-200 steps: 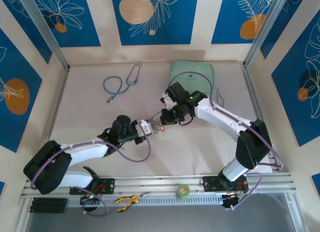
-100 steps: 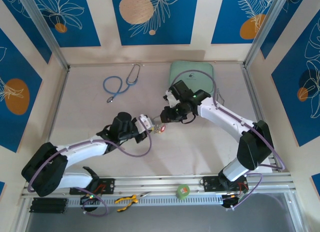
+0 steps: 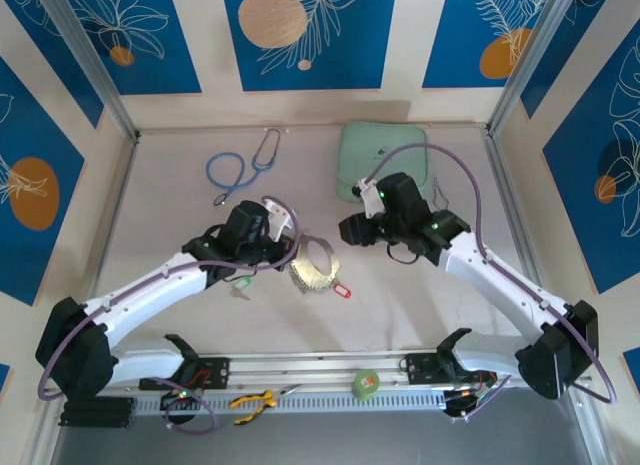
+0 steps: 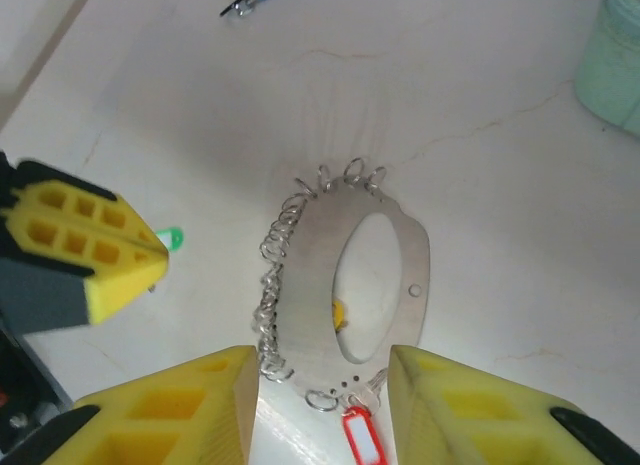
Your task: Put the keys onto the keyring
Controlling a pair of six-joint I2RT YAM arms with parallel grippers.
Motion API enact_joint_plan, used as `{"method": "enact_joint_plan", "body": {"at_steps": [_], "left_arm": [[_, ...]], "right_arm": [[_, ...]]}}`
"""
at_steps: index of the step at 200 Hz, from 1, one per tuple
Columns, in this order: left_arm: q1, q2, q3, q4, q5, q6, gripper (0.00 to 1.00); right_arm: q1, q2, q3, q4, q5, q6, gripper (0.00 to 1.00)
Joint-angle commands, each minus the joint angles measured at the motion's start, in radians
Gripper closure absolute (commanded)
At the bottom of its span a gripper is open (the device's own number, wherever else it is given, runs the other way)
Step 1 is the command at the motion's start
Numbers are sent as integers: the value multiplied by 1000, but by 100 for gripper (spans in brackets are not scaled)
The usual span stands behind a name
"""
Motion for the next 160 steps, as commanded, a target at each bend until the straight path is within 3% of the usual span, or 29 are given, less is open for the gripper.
{"method": "enact_joint_plan", "body": {"at_steps": [1,28,42,90,117,160], "left_arm": [[-10,-24,4,-130,-18,-90,100],[-10,-55,-59,-82,-62,-211,100],[-10,-68,-95,-62,-83,-283,84],[-9,-161,-220,-54,-172,-492,70],[10,-188,-220,-94,-211,-521,61],[31,-128,-186,-67,-232,-517,60]], "right_arm": [[-17,-13,-53,100,36,-59,64],[20,43,-22,25,21,-87,64],[51,92,13,-26,21,-110,64],[134,247,111,-129,32,-150,65],[136,342,186,-175,40,-62,69],[127,471,288,-162,89,182,68]]}}
